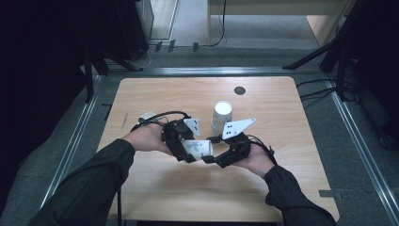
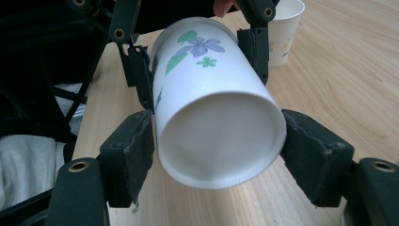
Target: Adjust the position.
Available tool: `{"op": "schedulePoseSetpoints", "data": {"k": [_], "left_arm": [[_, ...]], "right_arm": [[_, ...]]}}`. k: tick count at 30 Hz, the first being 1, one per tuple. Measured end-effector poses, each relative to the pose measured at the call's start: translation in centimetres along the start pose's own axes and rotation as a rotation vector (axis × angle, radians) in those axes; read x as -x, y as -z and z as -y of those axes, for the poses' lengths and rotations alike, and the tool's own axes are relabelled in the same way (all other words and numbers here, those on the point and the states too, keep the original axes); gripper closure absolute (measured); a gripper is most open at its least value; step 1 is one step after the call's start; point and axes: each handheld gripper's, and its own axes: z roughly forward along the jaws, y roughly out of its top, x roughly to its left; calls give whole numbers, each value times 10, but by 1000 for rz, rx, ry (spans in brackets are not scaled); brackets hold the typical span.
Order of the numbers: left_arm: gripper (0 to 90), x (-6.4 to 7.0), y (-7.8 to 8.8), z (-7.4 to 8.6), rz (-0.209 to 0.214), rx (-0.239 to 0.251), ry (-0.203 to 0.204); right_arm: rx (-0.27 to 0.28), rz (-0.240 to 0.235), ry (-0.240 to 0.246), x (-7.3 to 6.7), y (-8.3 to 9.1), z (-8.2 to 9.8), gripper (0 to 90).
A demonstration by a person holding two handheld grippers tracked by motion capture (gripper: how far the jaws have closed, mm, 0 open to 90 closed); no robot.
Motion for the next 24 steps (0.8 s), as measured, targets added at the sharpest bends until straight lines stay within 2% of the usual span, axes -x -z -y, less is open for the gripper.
{"op": "schedulePoseSetpoints", "data": {"k": [7, 15, 24], "left_arm": [[270, 1, -1, -5, -6, -36, -20], [270, 1, -2, -3, 0, -41, -31], [269, 0, -1, -1, 13, -18, -23]], "right_arm": [[-4, -4, 5, -2, -4, -1, 302], [-10, -10, 26, -3, -6, -2, 342], [-11, -13, 43, -4, -4, -5, 357]]}}
